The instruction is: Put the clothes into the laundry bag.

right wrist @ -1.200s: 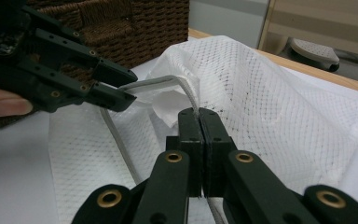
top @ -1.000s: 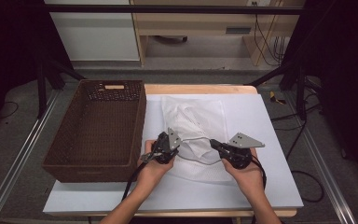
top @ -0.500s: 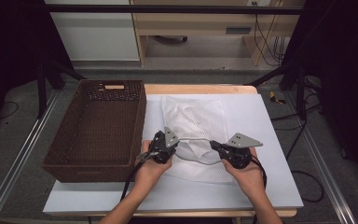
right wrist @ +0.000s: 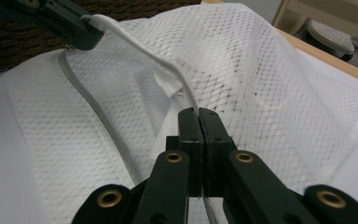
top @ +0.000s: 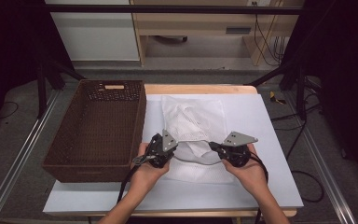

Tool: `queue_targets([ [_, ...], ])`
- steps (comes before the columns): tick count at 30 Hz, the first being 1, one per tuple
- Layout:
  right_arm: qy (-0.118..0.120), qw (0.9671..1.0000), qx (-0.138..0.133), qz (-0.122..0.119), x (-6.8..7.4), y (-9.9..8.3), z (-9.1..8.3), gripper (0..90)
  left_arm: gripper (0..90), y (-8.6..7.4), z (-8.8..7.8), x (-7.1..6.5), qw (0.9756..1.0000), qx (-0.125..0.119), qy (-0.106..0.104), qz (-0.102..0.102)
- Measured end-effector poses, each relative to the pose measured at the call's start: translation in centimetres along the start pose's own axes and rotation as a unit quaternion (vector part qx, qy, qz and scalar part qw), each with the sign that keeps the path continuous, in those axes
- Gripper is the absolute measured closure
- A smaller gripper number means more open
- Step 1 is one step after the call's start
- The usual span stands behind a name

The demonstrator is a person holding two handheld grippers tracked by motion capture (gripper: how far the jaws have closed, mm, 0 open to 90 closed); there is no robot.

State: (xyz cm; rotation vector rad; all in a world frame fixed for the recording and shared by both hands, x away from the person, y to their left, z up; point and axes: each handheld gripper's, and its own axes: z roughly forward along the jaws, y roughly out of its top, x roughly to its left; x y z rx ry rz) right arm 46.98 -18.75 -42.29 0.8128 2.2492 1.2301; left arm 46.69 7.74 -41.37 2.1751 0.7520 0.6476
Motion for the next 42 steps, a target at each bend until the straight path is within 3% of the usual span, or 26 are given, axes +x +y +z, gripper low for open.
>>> queue_targets([
  [5,0.007,0.9999,0.008,-0.012,-0.1,-0.1,-0.7,89.2,89.3,-0.3,-0.5,-0.8,0.9999,0.009,-0.004,0.007],
  [12,0.02,0.9989,0.019,-0.037,0.9,-0.5,-0.7,89.2,89.3,-1.2,-1.5,-1.2,0.9999,0.01,-0.003,0.002],
  [19,0.027,0.9975,0.03,-0.057,1.8,-0.7,-0.7,89.2,89.3,-2.2,-1.8,-1.9,0.9995,0.026,-0.001,0.017],
  [22,0.028,0.9971,0.03,-0.064,1.9,-0.6,-0.9,89.2,89.3,-2.3,-1.8,-2.0,0.9997,0.022,-0.004,0.011],
  [26,0.028,0.9965,0.031,-0.073,2.1,-0.1,-1.8,89.1,89.2,-2.3,-2.2,-2.4,0.9996,0.02,0.0,0.02],
  [31,0.022,0.9956,0.042,-0.081,2.3,-0.8,-0.8,89.1,89.1,-3.3,-1.4,-2.8,0.9993,0.031,0.006,0.021],
  [36,0.027,0.9948,0.053,-0.082,2.8,-2.3,0.4,89.1,89.1,-4.4,-0.7,-2.9,0.9992,0.037,0.01,0.01],
  [42,0.031,0.9931,0.064,-0.094,3.3,-2.8,1.1,89.0,89.0,-5.1,-0.2,-2.9,0.9989,0.041,0.022,0.006],
])
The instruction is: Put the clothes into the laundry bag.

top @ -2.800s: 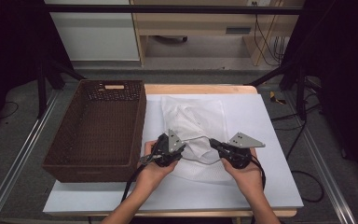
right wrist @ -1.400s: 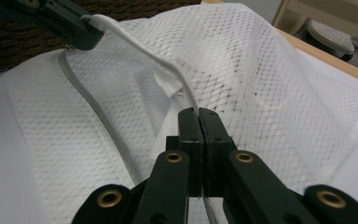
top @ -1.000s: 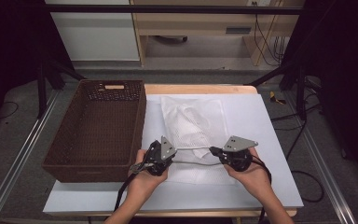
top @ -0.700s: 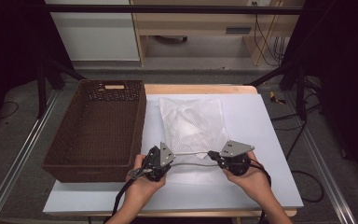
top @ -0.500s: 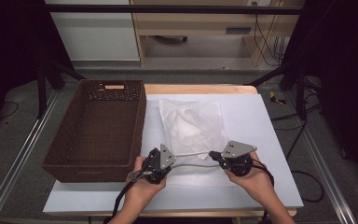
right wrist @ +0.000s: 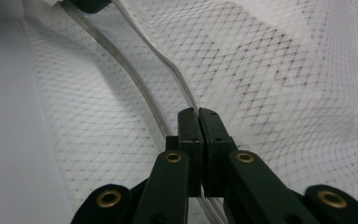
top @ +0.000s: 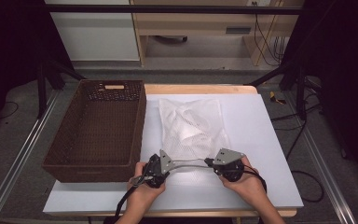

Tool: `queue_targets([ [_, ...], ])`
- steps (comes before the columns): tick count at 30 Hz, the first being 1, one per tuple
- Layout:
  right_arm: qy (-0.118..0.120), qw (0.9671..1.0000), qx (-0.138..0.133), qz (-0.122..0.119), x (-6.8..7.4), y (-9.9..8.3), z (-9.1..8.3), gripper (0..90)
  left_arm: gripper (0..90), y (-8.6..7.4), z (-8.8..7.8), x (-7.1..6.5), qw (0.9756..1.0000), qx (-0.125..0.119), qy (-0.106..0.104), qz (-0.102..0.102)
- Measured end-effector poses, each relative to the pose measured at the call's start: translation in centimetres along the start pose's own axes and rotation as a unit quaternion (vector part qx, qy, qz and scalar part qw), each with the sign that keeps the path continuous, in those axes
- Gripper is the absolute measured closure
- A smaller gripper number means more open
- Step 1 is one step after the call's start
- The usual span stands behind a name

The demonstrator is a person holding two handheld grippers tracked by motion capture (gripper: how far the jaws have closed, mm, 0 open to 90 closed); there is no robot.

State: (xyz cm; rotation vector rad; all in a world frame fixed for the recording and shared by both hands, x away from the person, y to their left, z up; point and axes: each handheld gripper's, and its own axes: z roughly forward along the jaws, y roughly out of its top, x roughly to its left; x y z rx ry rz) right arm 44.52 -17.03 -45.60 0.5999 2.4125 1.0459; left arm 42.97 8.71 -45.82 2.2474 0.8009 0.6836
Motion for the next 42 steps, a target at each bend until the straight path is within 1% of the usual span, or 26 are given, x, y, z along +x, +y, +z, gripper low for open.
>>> queue_targets([
  [1,0.001,1.0,0.004,-0.002,0.1,0.0,0.2,89.0,89.0,-0.1,0.1,0.0,1.0,0.001,0.002,0.001],
  [4,0.002,1.0,0.007,-0.003,0.2,-0.1,0.5,88.9,89.0,-0.3,0.3,0.2,1.0,0.001,0.003,-0.006],
  [8,0.004,0.9999,0.011,-0.003,0.3,-0.1,0.8,88.9,88.8,-0.4,0.4,0.2,1.0,0.0,0.006,-0.008],
  [10,0.005,0.9998,0.019,-0.005,0.4,-0.1,1.1,88.8,88.6,-0.5,0.3,0.2,0.9999,-0.003,0.008,-0.007],
  [12,0.006,0.9998,0.02,-0.006,0.4,-0.2,1.2,88.5,87.9,-0.6,0.3,0.2,0.9999,-0.005,0.008,-0.01],
  [14,0.006,0.9997,0.022,-0.006,0.4,-0.2,1.3,88.2,86.1,-0.6,0.2,0.2,0.9999,-0.007,0.009,-0.013],
  [15,0.006,0.9997,0.022,-0.007,0.4,-0.2,1.3,88.0,84.2,-0.7,0.1,0.3,0.9996,-0.018,0.015,-0.015],
  [16,0.006,0.9997,0.022,-0.007,0.4,-0.2,1.3,88.0,83.0,-0.7,0.1,0.3,0.9996,-0.018,0.015,-0.015],
  [17,0.006,0.9997,0.023,-0.005,0.4,-0.2,1.3,87.3,81.6,-0.7,0.1,0.2,0.9996,-0.016,0.01,-0.022],
  [19,0.007,0.9997,0.022,-0.006,0.4,-0.2,1.3,86.5,79.2,-0.7,-0.1,0.1,0.9995,-0.02,0.012,-0.023],
  [22,0.01,0.9997,0.024,-0.003,0.5,-0.2,1.4,84.6,76.0,-0.6,-0.5,-0.1,0.9995,-0.024,0.006,-0.019],
  [26,0.011,0.9997,0.023,0.0,0.5,-0.3,1.2,78.7,68.1,-0.4,-1.1,-0.2,0.9992,-0.035,0.012,-0.015],
  [28,0.01,0.9997,0.021,-0.001,0.5,-0.3,1.2,78.0,66.7,-0.3,-1.2,-0.3,0.9992,-0.037,0.012,-0.013],
  [29,0.009,0.9998,0.018,0.002,0.5,-0.3,1.1,75.4,64.5,-0.3,-1.3,-0.3,0.9991,-0.038,0.01,-0.012],
  [32,0.008,0.9998,0.019,0.005,0.5,-0.4,0.9,72.7,61.6,-0.3,-1.5,-0.4,0.999,-0.042,0.009,-0.013],
  [33,0.008,0.9998,0.018,0.006,0.5,-0.4,0.9,71.5,60.6,-0.2,-1.7,-0.5,0.9989,-0.043,0.004,-0.019],
  [34,0.008,0.9998,0.018,0.008,0.5,-0.4,0.8,70.5,59.3,-0.2,-1.7,-0.6,0.9986,-0.049,0.003,-0.02],
  [35,0.009,0.9998,0.016,0.008,0.4,-0.5,0.8,69.2,57.9,-0.1,-1.8,-0.6,0.9987,-0.049,0.001,-0.016],
  [37,0.007,0.9998,0.018,0.011,0.4,-0.5,0.7,66.2,54.9,0.0,-1.9,-0.7,0.9984,-0.053,-0.004,-0.017],
  [38,0.007,0.9998,0.018,0.012,0.4,-0.6,0.7,64.5,53.1,0.1,-1.9,-0.7,0.998,-0.058,-0.006,-0.022],
  [40,0.005,0.9998,0.014,0.016,0.4,-0.6,0.3,58.6,49.4,0.1,-2.0,-0.8,0.9977,-0.062,-0.009,-0.025],
  [41,0.001,0.9998,0.012,0.016,0.4,-0.6,0.2,53.6,47.7,0.2,-2.0,-0.8,0.9974,-0.066,-0.013,-0.026],
  [42,-0.003,0.9998,0.011,0.017,0.4,-0.6,0.1,48.9,46.1,0.2,-2.0,-0.8,0.9974,-0.066,-0.013,-0.026],
])
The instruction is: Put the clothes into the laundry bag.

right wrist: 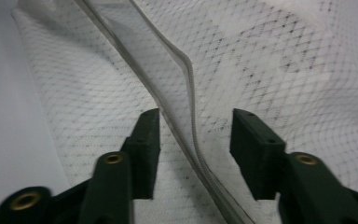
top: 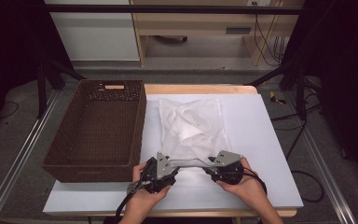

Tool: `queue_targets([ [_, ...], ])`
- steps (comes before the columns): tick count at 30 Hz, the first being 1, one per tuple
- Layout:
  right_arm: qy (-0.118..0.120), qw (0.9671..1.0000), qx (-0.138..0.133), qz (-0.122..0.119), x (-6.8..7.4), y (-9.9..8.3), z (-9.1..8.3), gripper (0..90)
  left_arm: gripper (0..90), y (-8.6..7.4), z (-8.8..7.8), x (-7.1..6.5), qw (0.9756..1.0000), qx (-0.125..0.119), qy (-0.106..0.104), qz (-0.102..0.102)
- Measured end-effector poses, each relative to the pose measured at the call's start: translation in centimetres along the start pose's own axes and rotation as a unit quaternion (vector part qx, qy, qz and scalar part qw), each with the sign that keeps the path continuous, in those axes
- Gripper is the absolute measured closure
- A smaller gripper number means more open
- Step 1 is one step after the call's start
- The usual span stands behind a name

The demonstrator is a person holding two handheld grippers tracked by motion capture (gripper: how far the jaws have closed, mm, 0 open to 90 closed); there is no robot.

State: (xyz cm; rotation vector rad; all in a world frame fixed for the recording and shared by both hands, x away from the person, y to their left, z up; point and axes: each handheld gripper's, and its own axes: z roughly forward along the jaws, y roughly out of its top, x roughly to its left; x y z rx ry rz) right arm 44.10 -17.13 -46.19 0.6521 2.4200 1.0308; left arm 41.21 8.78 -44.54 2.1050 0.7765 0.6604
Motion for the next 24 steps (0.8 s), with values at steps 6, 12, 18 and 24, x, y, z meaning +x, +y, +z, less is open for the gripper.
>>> queue_targets([
  [6,-0.025,0.9994,-0.011,0.023,-0.4,0.0,-0.6,22.3,35.4,0.4,-0.2,-0.1,0.9997,-0.02,-0.013,-0.006],
  [12,-0.037,0.9986,-0.018,0.034,-0.8,-0.1,-1.2,14.4,23.4,0.7,-0.4,0.0,0.9993,-0.032,-0.014,-0.012],
  [18,-0.041,0.9979,-0.028,0.042,-1.2,-0.2,-1.7,10.8,18.8,1.0,-0.7,0.3,0.9987,-0.043,-0.016,-0.024],
  [24,-0.055,0.9935,-0.061,0.079,-2.2,-0.4,-2.6,7.9,15.2,1.6,-1.3,0.5,0.9969,-0.057,-0.028,-0.046],
])
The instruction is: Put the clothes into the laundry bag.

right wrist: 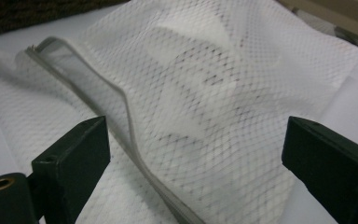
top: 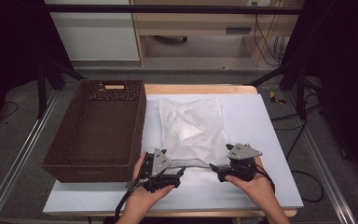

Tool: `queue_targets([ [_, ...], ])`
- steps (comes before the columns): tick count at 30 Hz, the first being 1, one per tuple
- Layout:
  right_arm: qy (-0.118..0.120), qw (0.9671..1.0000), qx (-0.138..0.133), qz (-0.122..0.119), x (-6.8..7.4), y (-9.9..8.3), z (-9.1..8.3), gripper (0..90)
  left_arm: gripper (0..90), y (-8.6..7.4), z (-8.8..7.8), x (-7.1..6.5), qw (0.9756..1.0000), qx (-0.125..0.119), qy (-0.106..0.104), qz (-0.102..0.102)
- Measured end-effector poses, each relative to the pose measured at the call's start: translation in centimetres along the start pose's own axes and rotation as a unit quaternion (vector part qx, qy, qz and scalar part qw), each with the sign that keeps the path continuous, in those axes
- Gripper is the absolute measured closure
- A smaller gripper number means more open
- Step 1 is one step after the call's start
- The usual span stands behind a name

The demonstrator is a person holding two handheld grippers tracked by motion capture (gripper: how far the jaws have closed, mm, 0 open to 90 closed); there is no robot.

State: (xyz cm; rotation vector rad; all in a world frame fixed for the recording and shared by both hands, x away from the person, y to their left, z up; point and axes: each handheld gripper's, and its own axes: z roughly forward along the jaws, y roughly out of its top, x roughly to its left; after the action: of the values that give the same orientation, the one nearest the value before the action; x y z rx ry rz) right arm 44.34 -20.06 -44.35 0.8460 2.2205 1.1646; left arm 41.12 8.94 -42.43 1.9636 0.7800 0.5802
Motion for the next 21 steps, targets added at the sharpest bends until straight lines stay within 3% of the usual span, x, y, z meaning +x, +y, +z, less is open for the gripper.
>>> queue_targets([
  [6,-0.03,0.9985,-0.038,0.027,-0.8,0.3,-0.9,6.8,12.4,0.9,-0.8,0.1,0.9998,-0.013,-0.009,-0.011],
  [7,-0.046,0.9966,-0.054,0.04,-1.2,0.5,-1.5,6.7,12.0,1.2,-1.2,0.1,0.9996,-0.019,-0.013,-0.016],
  [13,-0.077,0.9908,-0.083,0.073,-2.1,0.4,-2.7,6.4,10.2,2.1,-2.4,0.6,0.9993,-0.026,-0.014,-0.024],
  [21,-0.106,0.9842,-0.095,0.105,-3.3,0.1,-3.6,7.0,9.2,3.1,-4.7,2.4,0.9983,-0.043,-0.003,-0.039],
])
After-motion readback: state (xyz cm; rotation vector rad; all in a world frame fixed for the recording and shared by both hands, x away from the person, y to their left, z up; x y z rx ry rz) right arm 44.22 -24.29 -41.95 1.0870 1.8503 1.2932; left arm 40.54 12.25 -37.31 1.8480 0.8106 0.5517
